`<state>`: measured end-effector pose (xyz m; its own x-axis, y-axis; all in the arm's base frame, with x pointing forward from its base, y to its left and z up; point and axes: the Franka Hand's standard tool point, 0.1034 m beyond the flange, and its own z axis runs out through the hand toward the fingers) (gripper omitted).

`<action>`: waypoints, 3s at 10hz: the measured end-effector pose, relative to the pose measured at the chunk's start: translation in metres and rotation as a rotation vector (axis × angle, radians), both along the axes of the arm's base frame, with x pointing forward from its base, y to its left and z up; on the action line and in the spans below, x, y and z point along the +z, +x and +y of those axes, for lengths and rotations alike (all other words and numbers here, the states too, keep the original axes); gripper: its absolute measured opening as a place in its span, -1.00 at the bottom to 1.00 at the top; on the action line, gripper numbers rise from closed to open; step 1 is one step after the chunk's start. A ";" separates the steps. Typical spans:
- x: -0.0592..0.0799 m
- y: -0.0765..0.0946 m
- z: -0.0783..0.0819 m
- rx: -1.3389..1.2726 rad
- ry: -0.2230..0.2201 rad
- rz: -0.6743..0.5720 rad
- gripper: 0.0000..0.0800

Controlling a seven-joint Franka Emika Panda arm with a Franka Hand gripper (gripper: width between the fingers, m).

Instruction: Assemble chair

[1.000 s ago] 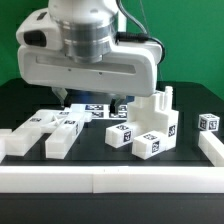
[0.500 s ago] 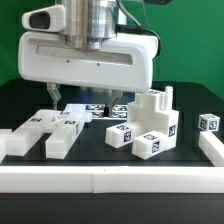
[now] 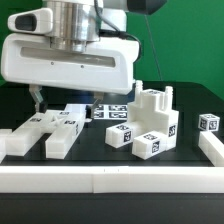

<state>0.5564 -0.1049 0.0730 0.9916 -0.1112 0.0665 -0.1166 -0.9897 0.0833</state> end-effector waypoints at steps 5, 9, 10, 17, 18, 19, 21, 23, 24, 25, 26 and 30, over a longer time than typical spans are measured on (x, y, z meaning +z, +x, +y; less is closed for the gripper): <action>-0.001 -0.002 0.000 -0.005 0.006 0.003 0.62; -0.012 -0.029 -0.010 -0.067 0.075 0.037 0.62; -0.013 -0.030 -0.010 -0.075 0.080 0.037 0.62; -0.017 -0.038 -0.011 0.044 0.108 0.080 0.62; -0.018 -0.039 -0.012 0.051 0.111 0.082 0.62; -0.018 -0.039 -0.012 0.049 0.110 0.082 0.62; -0.019 -0.039 -0.012 0.048 0.110 0.083 0.62; -0.021 -0.040 -0.012 0.047 0.108 0.085 0.62; -0.026 -0.041 -0.009 0.044 0.108 0.094 0.62; -0.030 -0.041 -0.005 0.037 0.109 0.100 0.62; -0.033 -0.042 -0.002 0.034 0.110 0.105 0.62; -0.052 -0.046 -0.004 0.039 0.089 0.118 0.62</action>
Offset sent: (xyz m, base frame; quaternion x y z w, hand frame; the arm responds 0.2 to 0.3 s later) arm 0.0000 0.0000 0.0000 0.0000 0.0000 0.0000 1.0000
